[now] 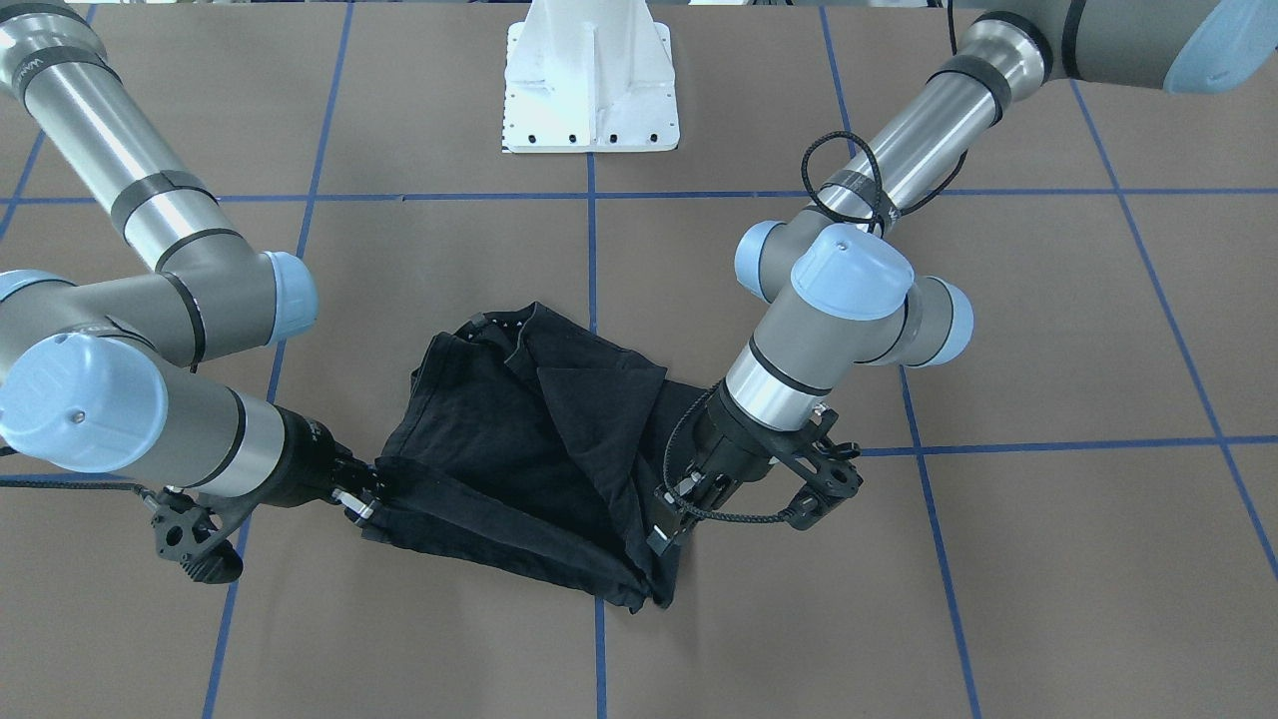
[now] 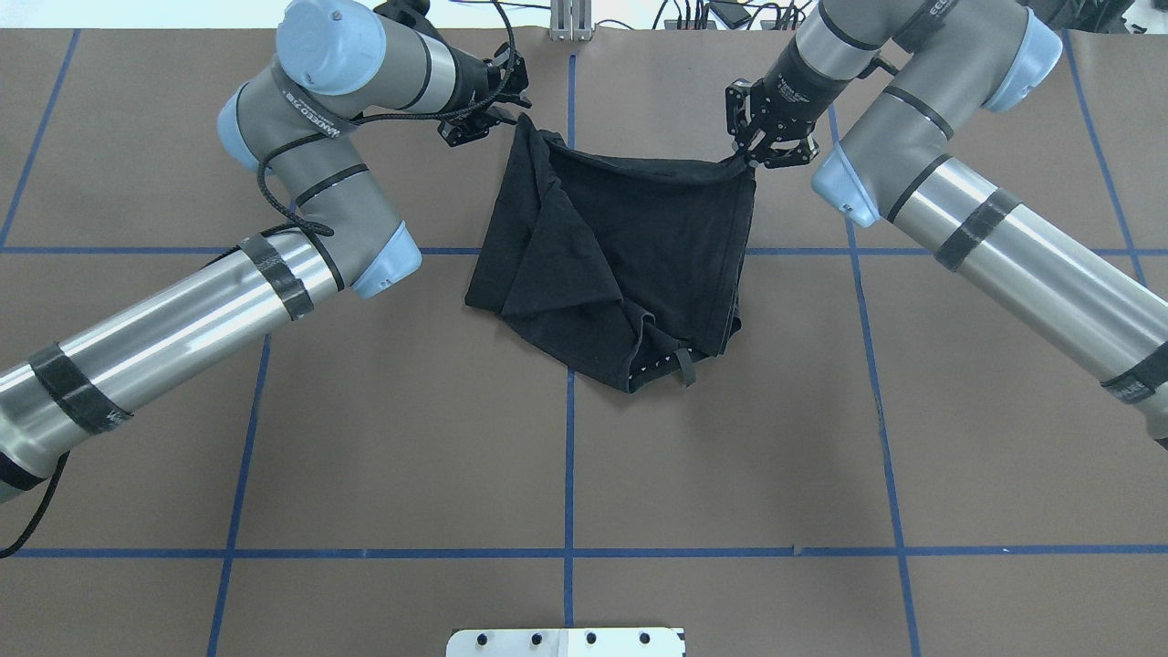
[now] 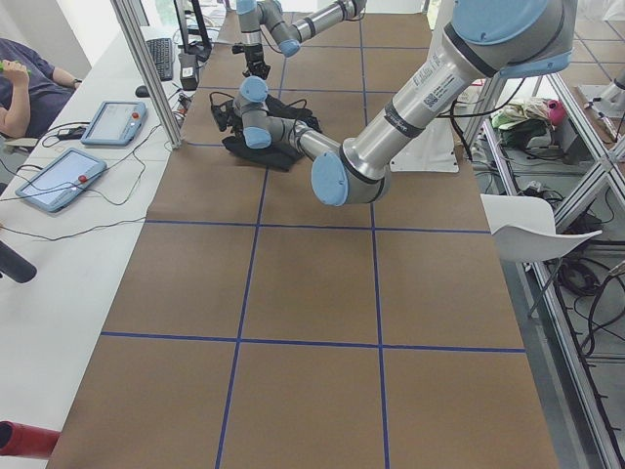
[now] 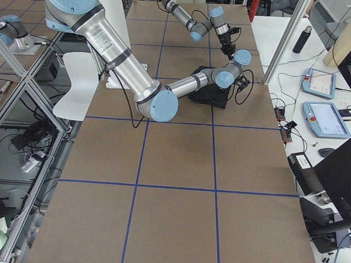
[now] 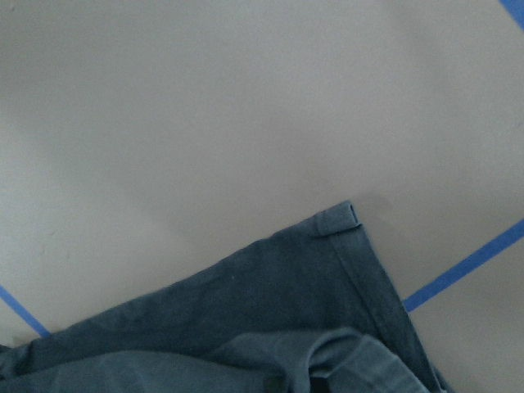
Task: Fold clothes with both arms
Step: 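Open both grippers and raise them off the folded shirt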
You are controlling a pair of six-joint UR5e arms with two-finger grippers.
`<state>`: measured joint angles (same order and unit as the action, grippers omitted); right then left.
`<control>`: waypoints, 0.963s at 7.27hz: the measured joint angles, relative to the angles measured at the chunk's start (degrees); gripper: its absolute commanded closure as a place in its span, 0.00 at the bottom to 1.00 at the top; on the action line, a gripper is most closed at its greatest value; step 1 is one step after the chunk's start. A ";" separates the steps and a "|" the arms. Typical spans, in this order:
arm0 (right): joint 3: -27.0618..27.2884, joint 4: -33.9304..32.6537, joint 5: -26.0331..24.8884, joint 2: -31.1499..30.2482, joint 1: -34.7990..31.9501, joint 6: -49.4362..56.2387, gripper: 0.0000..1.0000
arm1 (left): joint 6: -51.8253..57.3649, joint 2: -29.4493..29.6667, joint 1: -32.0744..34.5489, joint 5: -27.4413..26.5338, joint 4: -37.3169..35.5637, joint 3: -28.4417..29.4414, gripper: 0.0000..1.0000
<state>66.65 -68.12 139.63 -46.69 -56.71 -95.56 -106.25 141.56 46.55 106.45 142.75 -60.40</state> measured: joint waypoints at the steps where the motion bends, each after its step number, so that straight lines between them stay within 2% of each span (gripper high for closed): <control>1: -0.60 0.03 0.03 -0.06 -1.03 0.06 0.00 | 0.31 0.00 0.87 -0.04 -0.08 0.13 0.00; 3: -0.81 2.26 -0.03 0.13 -1.68 -0.17 0.00 | 2.74 -0.71 2.07 0.29 -0.26 -0.34 0.00; 5: 0.55 6.29 -1.57 0.51 0.41 -0.23 0.00 | 6.75 -4.97 2.61 3.75 -0.47 -4.68 0.00; 7: 4.47 7.12 -10.18 1.84 6.03 -0.13 0.00 | 11.35 -12.41 3.03 6.31 -0.56 -12.73 0.00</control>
<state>71.12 -61.01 129.45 -44.85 -50.69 -95.69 -94.90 129.15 49.58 112.76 142.19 -73.13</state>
